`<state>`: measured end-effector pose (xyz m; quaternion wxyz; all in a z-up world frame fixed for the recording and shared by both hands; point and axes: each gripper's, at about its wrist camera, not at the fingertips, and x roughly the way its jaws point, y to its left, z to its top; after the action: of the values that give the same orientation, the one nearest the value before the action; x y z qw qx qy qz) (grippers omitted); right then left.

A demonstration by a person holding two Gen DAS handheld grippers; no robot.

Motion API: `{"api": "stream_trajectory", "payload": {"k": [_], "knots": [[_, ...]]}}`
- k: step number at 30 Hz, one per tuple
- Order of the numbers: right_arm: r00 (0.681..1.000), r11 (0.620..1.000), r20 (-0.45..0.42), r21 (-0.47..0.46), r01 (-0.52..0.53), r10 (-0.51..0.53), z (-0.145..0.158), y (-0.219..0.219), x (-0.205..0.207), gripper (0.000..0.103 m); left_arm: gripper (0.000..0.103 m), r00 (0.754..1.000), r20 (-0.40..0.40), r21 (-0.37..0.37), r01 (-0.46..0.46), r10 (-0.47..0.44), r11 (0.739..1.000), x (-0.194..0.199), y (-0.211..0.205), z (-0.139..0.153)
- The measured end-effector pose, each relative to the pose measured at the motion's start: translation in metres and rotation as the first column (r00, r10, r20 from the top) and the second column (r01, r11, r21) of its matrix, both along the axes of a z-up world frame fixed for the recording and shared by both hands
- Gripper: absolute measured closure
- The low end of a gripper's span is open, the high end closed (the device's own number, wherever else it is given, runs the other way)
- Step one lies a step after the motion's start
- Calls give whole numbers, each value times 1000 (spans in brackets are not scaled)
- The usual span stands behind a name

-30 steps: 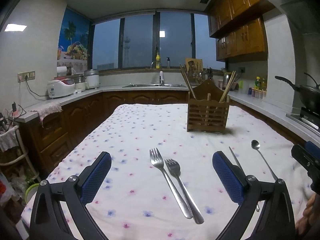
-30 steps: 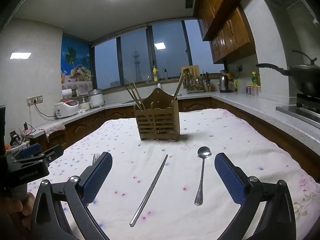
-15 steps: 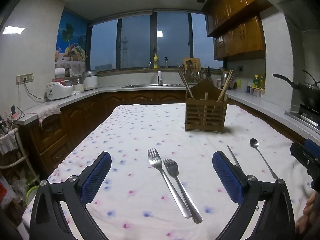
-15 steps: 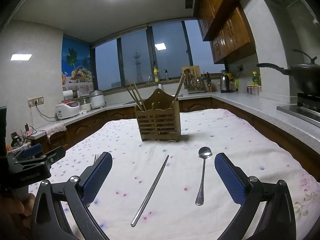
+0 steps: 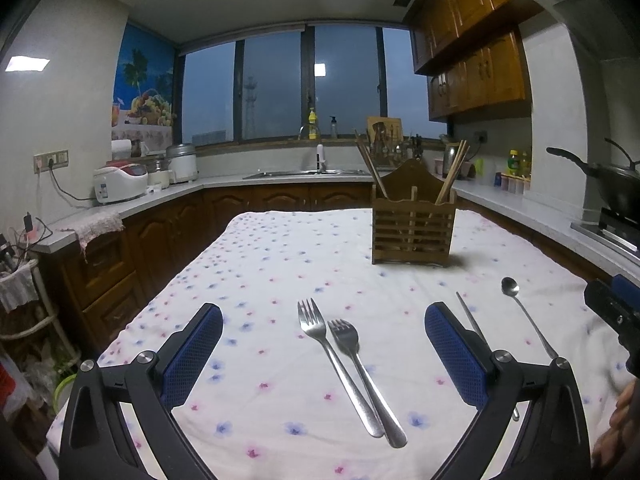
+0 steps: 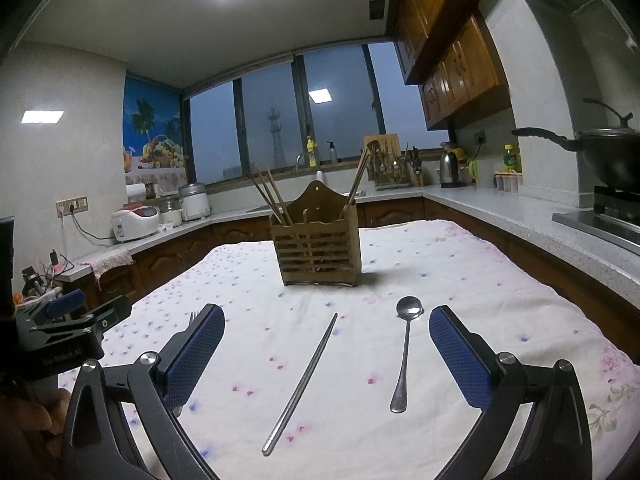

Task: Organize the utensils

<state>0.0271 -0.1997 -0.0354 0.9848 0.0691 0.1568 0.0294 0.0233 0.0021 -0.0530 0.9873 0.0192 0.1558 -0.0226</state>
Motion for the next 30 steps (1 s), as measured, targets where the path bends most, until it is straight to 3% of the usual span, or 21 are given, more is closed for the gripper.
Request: {"api": "stream_trajectory", "payload": {"k": [30], "knots": [[1000,1000,-3,0,-1,1,1,-1,1,0,1,1000,-4,-5,10,-10,1000,5,1,1]]}}
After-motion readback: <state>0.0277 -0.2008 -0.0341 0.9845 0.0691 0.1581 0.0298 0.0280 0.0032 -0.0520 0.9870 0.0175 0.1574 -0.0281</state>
